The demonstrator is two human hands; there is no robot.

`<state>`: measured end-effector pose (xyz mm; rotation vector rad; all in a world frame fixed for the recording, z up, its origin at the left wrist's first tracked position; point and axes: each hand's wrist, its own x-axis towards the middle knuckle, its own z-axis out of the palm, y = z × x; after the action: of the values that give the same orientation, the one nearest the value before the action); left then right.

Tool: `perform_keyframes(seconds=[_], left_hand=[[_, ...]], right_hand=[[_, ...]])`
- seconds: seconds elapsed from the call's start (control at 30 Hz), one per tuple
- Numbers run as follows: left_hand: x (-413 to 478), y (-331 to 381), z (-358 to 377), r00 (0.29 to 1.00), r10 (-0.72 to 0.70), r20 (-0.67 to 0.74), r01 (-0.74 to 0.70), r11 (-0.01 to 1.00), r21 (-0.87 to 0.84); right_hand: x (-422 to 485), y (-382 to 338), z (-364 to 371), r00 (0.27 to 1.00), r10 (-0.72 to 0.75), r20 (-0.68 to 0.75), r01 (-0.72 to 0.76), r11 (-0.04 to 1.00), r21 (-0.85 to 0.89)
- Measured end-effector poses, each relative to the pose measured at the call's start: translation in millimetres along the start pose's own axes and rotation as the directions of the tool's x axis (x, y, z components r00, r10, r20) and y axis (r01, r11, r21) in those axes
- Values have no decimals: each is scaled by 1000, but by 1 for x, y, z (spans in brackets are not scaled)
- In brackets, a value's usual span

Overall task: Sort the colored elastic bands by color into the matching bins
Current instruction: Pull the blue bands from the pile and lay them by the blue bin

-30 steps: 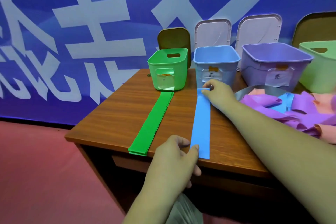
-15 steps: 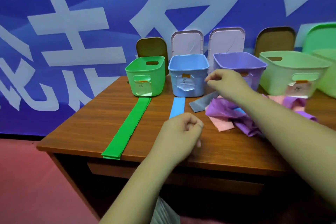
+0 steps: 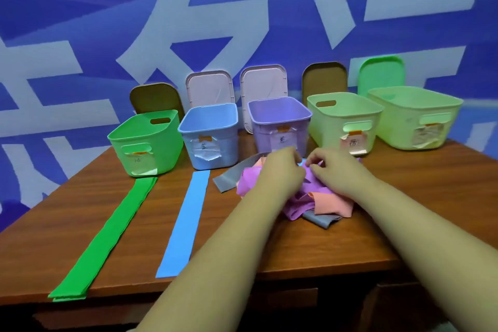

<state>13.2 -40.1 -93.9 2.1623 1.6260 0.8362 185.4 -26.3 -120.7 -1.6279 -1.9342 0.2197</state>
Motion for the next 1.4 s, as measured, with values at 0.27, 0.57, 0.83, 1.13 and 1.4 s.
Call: perform_keyframes(seconds=[0.27,0.57,0.83,1.13,1.4], left_hand=[[33,-26,38,994,-105,-39,110,980,165],[34,-26,26,976,-80,-201,74,997,-36],[20,-13,15,893,81,-443,-248,910,-333],[15,-10,9,860,211,-465,-366,890,-272],[16,-11,12,945,33,-325,-182,881,-438]], right_hand=[[-6,21,16,994,-26,-106,26,1000,-2],[-1,32,18,984,92,-150,-80,993,81],[-7,25,11,961,62,-270,-10,982,191],[-9,22,10,955,4,-298,54,981,186],[-15,12,0,975,-48,-217,119,937,329]])
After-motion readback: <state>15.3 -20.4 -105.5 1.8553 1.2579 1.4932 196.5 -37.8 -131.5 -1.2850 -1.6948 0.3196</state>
